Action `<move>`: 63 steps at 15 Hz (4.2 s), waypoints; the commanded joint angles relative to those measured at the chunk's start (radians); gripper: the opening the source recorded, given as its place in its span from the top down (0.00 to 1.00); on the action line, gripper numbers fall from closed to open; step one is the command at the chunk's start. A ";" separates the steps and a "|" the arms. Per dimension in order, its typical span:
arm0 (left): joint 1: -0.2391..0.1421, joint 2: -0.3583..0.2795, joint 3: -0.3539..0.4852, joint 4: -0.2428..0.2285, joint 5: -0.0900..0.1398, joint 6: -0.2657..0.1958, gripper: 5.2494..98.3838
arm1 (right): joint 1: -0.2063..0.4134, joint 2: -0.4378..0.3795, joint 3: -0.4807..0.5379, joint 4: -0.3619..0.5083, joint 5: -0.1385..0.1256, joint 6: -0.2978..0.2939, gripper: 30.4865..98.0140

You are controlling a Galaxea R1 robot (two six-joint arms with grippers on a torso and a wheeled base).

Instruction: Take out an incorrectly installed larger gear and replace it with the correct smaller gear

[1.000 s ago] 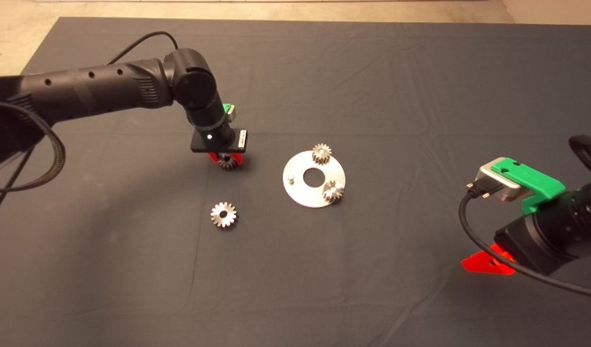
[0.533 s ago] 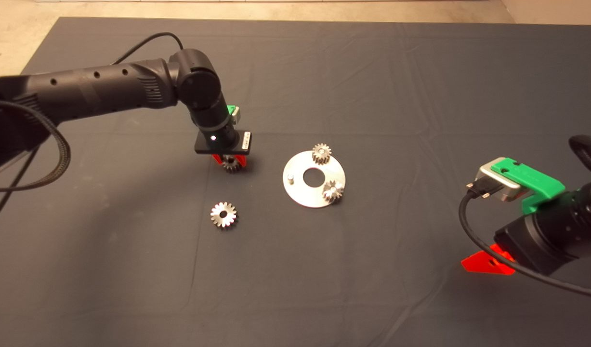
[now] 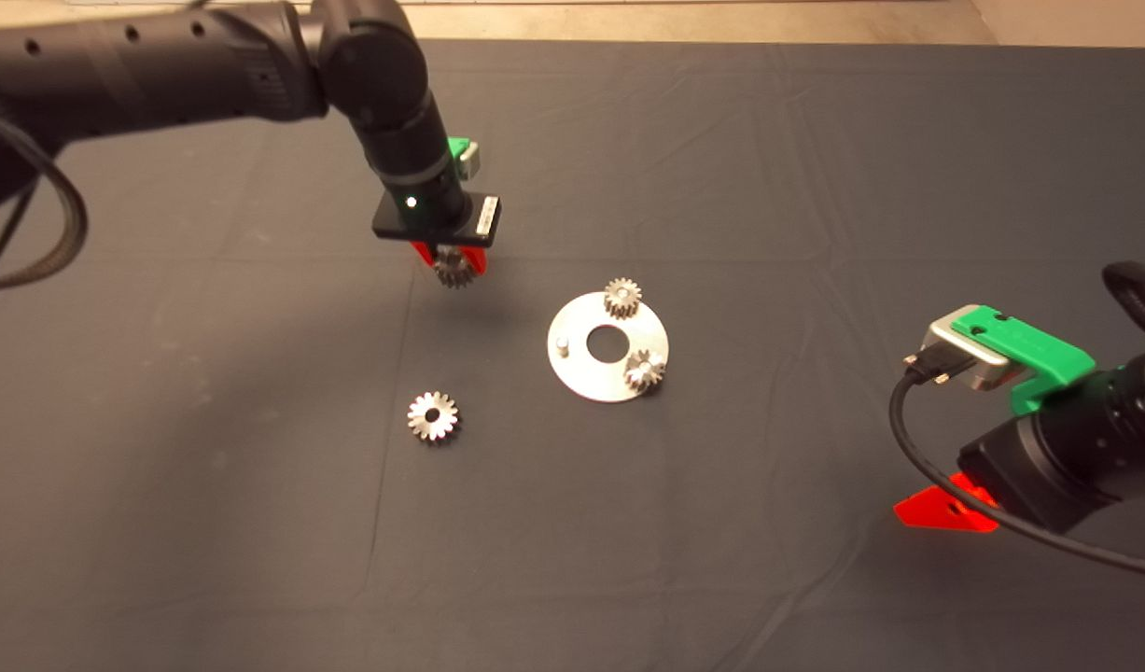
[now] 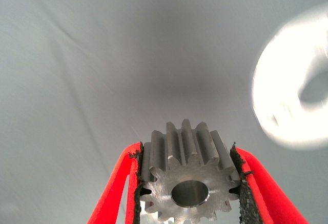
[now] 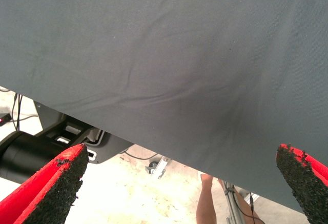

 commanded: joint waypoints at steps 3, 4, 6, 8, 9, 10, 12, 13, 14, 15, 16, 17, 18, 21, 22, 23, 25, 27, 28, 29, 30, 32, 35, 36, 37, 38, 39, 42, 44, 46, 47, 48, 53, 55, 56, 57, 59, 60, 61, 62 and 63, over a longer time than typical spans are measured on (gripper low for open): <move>-0.036 0.024 0.132 -0.051 0.012 -0.007 0.68 | 0.010 0.001 0.004 0.032 -0.126 0.007 0.01; -0.036 0.031 0.157 -0.049 0.011 -0.014 0.68 | 0.010 0.001 0.004 0.032 -0.126 0.007 0.01; -0.036 0.047 0.192 -0.049 0.011 -0.022 0.68 | 0.009 0.001 0.004 0.032 -0.126 0.007 0.01; -0.034 0.068 0.213 -0.048 0.009 -0.035 0.68 | 0.009 0.001 0.004 0.032 -0.126 0.007 0.01; -0.033 0.068 0.223 -0.046 0.006 -0.050 0.68 | 0.009 0.001 0.004 0.032 -0.126 0.007 0.01; -0.031 0.070 0.229 -0.046 0.006 -0.065 0.68 | 0.009 0.000 0.004 0.032 -0.126 0.007 0.01; -0.029 0.080 0.228 -0.042 0.006 -0.087 0.68 | 0.010 0.001 0.004 0.031 -0.126 0.007 0.01; -0.028 0.080 0.225 -0.040 0.006 -0.087 0.68 | 0.009 0.001 0.004 0.031 -0.126 0.007 0.01; -0.026 0.080 0.219 -0.035 0.005 -0.090 0.68 | 0.010 0.001 0.004 0.031 -0.126 0.007 0.01; -0.023 0.080 0.216 -0.032 0.005 -0.094 0.68 | 0.010 0.002 0.003 0.031 -0.126 0.007 0.01; -0.023 0.080 0.216 -0.022 0.001 -0.102 0.68 | 0.010 0.001 0.004 0.031 -0.126 0.007 0.01; -0.019 0.081 0.216 0.005 -0.003 -0.117 0.68 | 0.010 0.001 0.003 0.031 -0.126 0.007 0.01; -0.016 0.080 0.213 0.028 -0.005 -0.133 0.68 | 0.010 0.001 0.003 0.031 -0.126 0.007 0.01; -0.005 0.097 0.181 0.037 -0.005 -0.139 0.68 | 0.010 0.000 0.004 0.032 -0.126 0.007 0.01; 0.006 0.104 0.173 0.038 -0.005 -0.140 0.68 | 0.010 -0.001 0.004 0.032 -0.126 0.007 0.01; 0.023 0.111 0.158 0.043 -0.005 -0.140 0.68 | 0.010 0.000 0.004 0.032 -0.126 0.007 0.01; 0.042 0.111 0.150 0.061 -0.005 -0.143 0.68 | 0.009 0.000 0.004 0.032 -0.126 0.007 0.01; 0.044 0.113 0.146 0.064 -0.005 -0.143 0.68 | 0.009 -0.002 0.004 0.033 -0.126 0.007 0.01; 0.047 0.116 0.130 0.073 -0.005 -0.143 0.68 | 0.009 -0.002 0.004 0.034 -0.126 0.007 0.01; 0.049 0.124 0.117 0.079 -0.005 -0.141 0.68 | 0.009 -0.002 0.004 0.034 -0.126 0.007 0.01; 0.049 0.129 0.101 0.083 -0.005 -0.140 0.68 | 0.009 -0.002 0.004 0.034 -0.126 0.007 0.01; 0.049 0.138 0.075 0.083 -0.005 -0.133 0.68 | 0.006 -0.002 0.004 0.034 -0.126 0.007 0.01; 0.049 0.162 0.044 0.083 -0.003 -0.129 0.68 | 0.006 0.000 0.004 0.034 -0.126 0.007 0.01; 0.049 0.167 0.033 0.083 -0.003 -0.129 0.68 | 0.006 0.000 0.004 0.034 -0.126 0.007 0.01; 0.050 0.169 0.021 0.083 -0.003 -0.127 0.68 | 0.006 0.000 0.004 0.034 -0.126 0.007 0.01; 0.050 0.174 0.017 0.083 -0.003 -0.127 0.68 | 0.006 0.000 0.004 0.034 -0.126 0.007 0.01; 0.050 0.181 0.017 0.083 -0.001 -0.129 0.68 | 0.006 0.000 0.004 0.035 -0.126 0.007 0.01; 0.083 0.186 0.017 0.083 0.000 -0.133 0.68 | 0.006 0.000 0.004 0.037 -0.126 0.007 0.01; 0.098 0.186 0.017 0.084 0.000 -0.135 0.68 | 0.006 0.001 0.004 0.037 -0.126 0.007 0.01; 0.099 0.186 0.014 0.091 -0.002 -0.132 0.68 | 0.006 0.001 0.004 0.035 -0.126 0.007 0.01; 0.099 0.186 0.007 0.100 -0.002 -0.132 0.68 | 0.006 0.001 0.004 0.037 -0.126 0.007 0.01; 0.099 0.187 0.004 0.103 -0.002 -0.132 0.68 | 0.006 0.001 0.004 0.037 -0.126 0.007 0.01; 0.099 0.186 -0.012 0.104 -0.002 -0.136 0.68 | 0.001 0.000 0.004 0.037 -0.126 0.007 0.01; 0.102 0.188 -0.014 0.104 -0.003 -0.132 0.68 | 0.000 0.000 0.004 0.037 -0.126 0.007 0.01; 0.109 0.188 -0.014 0.106 -0.003 -0.130 0.68 | 0.000 0.000 0.004 0.037 -0.126 0.007 0.01; 0.113 0.188 -0.014 0.106 -0.003 -0.130 0.68 | -0.002 0.000 0.004 0.037 -0.126 0.007 0.01; 0.125 0.194 -0.024 0.107 -0.003 -0.129 0.68 | -0.002 0.000 0.004 0.037 -0.126 0.007 0.01; 0.127 0.197 -0.026 0.107 -0.005 -0.127 0.68 | -0.005 0.000 0.004 0.037 -0.126 0.007 0.01; 0.127 0.199 -0.026 0.107 -0.005 -0.127 0.68 | -0.007 0.000 0.004 0.037 -0.126 0.007 0.01; 0.127 0.205 -0.029 0.107 -0.005 -0.126 0.68 | -0.007 0.000 0.004 0.037 -0.126 0.007 0.01; 0.127 0.208 -0.035 0.107 -0.005 -0.126 0.68 | -0.007 0.000 0.004 0.037 -0.126 0.007 0.01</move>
